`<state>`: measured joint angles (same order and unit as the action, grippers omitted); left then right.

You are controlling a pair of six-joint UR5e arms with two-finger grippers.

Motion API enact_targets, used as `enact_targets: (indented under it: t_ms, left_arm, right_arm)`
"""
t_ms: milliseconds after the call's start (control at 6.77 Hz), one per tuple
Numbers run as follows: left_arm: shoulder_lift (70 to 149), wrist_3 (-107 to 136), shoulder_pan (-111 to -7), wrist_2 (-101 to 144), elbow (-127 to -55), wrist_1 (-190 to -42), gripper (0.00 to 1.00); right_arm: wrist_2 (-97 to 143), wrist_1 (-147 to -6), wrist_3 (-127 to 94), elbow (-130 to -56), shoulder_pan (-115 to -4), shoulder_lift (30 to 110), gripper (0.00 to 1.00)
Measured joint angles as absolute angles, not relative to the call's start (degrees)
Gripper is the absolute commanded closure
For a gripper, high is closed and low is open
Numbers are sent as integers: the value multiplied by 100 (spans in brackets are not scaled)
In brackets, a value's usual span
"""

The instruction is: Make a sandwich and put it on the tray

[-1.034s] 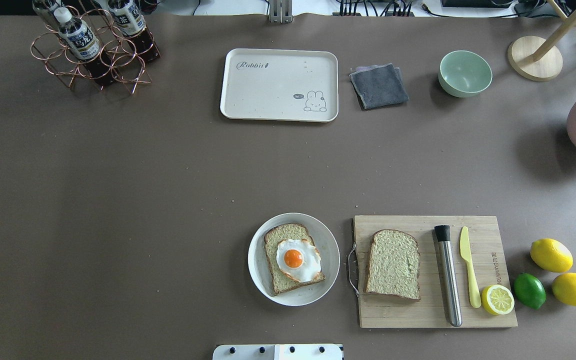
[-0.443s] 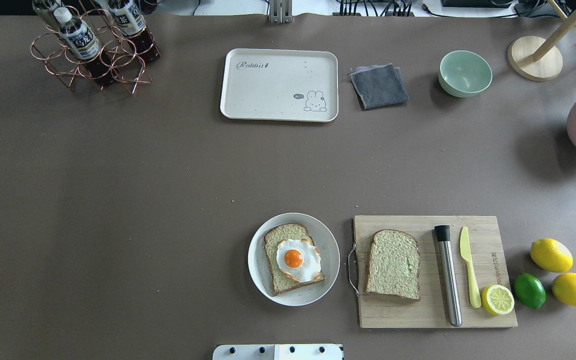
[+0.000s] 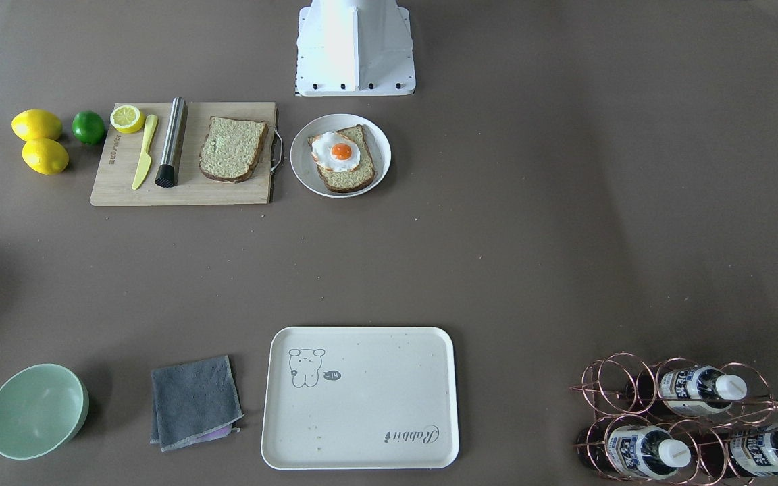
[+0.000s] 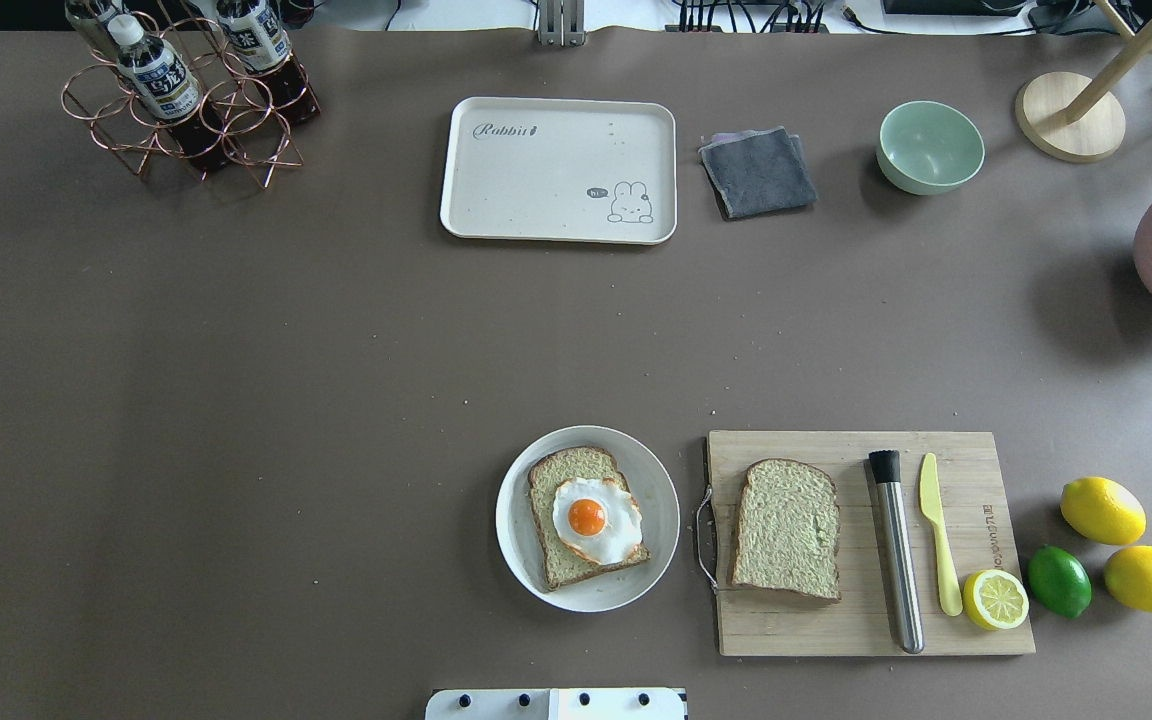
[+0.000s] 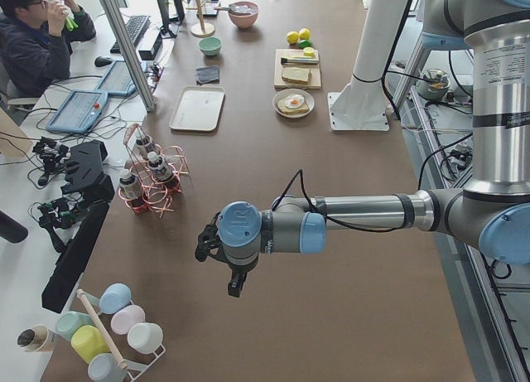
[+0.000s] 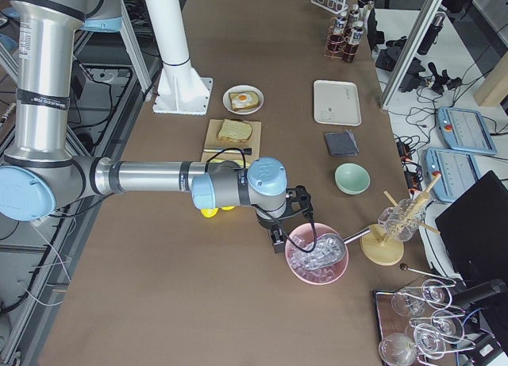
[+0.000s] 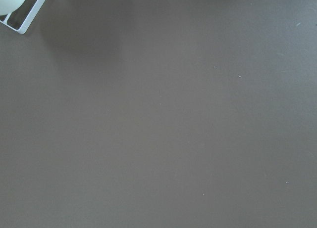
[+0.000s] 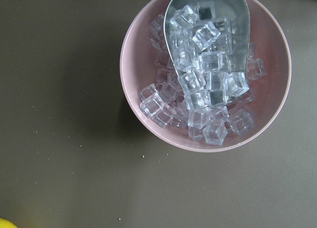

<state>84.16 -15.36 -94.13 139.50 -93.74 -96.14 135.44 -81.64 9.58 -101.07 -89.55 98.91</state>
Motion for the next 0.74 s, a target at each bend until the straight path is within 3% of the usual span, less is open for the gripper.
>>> enact_targets:
  t_ms: [443,738]
  left_arm:
    - [8815,-1070,-9235,14226,-9426,-10836,2]
    - [9204,-283,-8586,14222,-9500,-11504,2]
  right_arm:
    - [14156,-7657,570,-10231,-8875,9772,0]
    - [14237,-6929,-214,-10324,-8345,9539,0]
